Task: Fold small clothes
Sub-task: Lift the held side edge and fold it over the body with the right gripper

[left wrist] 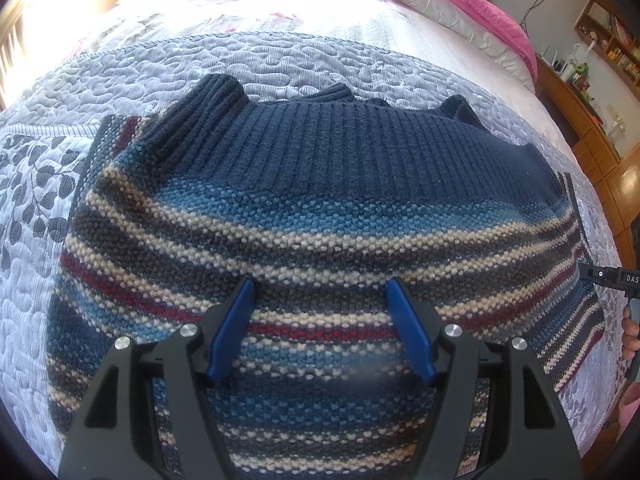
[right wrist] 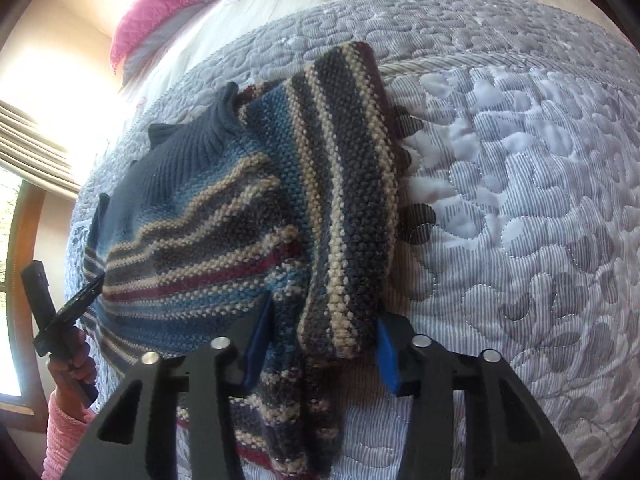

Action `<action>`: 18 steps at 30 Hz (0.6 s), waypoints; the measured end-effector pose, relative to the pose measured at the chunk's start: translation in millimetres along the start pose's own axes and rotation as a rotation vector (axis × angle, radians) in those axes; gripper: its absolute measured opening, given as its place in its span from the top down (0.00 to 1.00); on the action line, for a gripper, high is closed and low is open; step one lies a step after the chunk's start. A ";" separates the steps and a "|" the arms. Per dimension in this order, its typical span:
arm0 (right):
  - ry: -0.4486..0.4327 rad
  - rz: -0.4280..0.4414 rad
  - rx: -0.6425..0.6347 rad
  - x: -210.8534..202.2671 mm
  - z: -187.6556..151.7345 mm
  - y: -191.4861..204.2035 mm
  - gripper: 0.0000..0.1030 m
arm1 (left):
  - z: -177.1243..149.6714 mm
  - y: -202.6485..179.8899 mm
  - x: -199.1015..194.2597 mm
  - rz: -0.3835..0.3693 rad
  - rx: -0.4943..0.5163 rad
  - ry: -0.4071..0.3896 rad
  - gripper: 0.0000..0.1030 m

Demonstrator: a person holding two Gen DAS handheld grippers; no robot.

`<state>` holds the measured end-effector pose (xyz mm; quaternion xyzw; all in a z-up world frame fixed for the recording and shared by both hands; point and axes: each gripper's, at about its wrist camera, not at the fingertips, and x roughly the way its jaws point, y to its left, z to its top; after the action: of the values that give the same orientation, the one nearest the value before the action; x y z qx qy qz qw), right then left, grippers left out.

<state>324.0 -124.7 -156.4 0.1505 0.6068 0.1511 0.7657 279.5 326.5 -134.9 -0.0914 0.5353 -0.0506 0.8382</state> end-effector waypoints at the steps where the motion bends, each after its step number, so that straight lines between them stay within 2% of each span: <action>1: -0.006 -0.003 -0.010 -2.1 -0.8 2.5 0.63 | 0.2 0.3 0.2 -0.002 -0.001 0.000 0.33; 9: -0.010 -0.043 -0.026 3.4 -2.8 9.5 0.64 | -0.9 -0.1 0.2 -0.002 0.003 -0.002 0.33; 18: -0.023 -0.029 0.013 2.4 -4.1 8.1 0.65 | -1.3 0.0 -1.2 -0.006 -0.001 -0.001 0.33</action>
<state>320.2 -116.1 -156.1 0.1485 0.6010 0.1345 0.7738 277.7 326.6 -134.4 -0.0937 0.5345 -0.0527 0.8383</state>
